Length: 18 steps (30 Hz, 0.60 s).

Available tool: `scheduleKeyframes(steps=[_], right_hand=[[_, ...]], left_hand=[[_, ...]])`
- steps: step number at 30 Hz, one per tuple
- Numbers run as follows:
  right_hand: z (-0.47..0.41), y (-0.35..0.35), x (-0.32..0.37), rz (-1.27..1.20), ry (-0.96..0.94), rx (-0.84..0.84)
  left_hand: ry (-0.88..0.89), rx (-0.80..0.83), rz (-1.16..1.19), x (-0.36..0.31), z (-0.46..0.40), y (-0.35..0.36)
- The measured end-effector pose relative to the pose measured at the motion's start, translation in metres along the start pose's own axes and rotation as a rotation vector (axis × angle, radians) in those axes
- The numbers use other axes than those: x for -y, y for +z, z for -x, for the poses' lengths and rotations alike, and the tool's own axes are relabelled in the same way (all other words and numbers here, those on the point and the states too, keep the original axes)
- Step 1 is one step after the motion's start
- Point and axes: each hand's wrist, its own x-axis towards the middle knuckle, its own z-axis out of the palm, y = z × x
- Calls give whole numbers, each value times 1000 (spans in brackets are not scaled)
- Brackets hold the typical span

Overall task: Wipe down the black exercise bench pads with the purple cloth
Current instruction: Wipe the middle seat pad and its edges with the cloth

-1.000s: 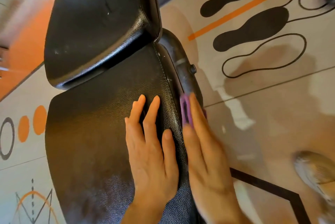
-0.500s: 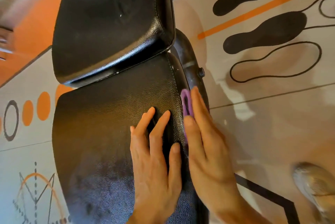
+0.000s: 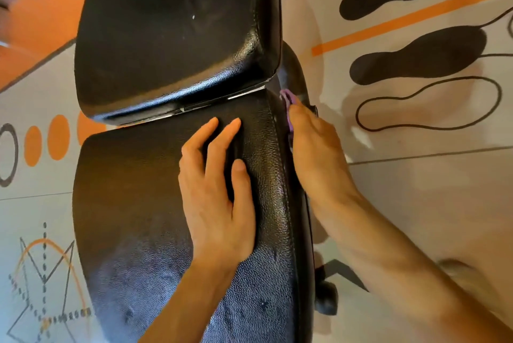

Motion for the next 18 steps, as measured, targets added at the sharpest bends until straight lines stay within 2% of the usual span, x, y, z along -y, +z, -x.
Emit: scheduleKeyframes(steps=[2,4,5,8,10,12,15,18], right_hand=[[41,1,0,88,-183,-44],[80,3,-1,209,-305,-34],[76,3,-3,182,-332,-29],[8,8,12,-26,-150,-63],[-16,12,19,-69,-48,-58],[12,13,16,-18,-183,-125],[64,6,2,340,-457,-82],[17,5,17,75,-245,8]], left_hand=[[4,-1,-3,0,0,0],[-3,-1,-7,1,0,0],[-7,0,-8,1,0,0],[-9,13,-18,2,-1,0],[-12,16,-28,1,-1,-1],[-11,13,-35,0,-1,-1],[-14,19,-44,-1,-2,-2],[-13,31,-59,-1,-3,-3]])
